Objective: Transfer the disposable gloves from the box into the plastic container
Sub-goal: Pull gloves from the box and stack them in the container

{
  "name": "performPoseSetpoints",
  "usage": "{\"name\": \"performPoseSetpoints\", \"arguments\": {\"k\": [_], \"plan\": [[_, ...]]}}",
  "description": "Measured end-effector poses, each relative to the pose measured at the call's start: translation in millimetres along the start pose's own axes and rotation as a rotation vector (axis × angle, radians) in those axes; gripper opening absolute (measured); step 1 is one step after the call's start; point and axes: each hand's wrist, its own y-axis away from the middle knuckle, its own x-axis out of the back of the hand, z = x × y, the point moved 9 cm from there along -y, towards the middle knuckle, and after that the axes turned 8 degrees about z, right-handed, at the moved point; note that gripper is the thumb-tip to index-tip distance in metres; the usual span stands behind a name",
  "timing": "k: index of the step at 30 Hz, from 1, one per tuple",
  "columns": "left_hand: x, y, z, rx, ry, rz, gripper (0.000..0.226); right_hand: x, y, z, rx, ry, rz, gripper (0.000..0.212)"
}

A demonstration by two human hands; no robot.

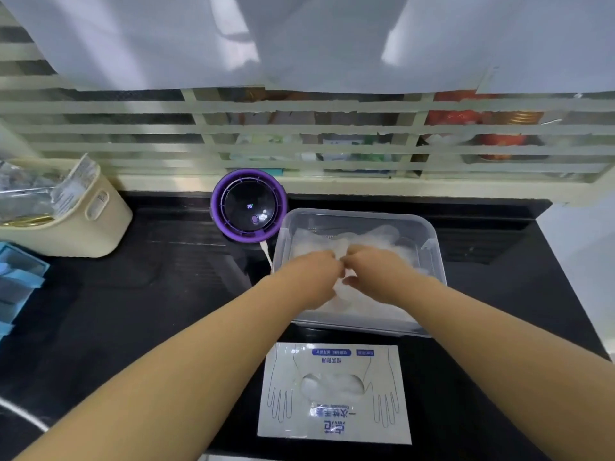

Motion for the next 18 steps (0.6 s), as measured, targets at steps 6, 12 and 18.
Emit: {"name": "performPoseSetpoints", "arguments": {"k": [6,12,18], "plan": [[-41,-17,-11,0.041,0.03,-0.154,0.068,-6,12,22,-0.073,0.005,-0.095,0.067],[-53,-26,-23,0.07,0.023,-0.17,0.1,-37,14,41,-0.252,-0.037,-0.307,0.104],[-76,-27,-23,0.102,0.038,-0.292,0.09,-50,18,45,-0.298,0.002,-0.403,0.115]]}}
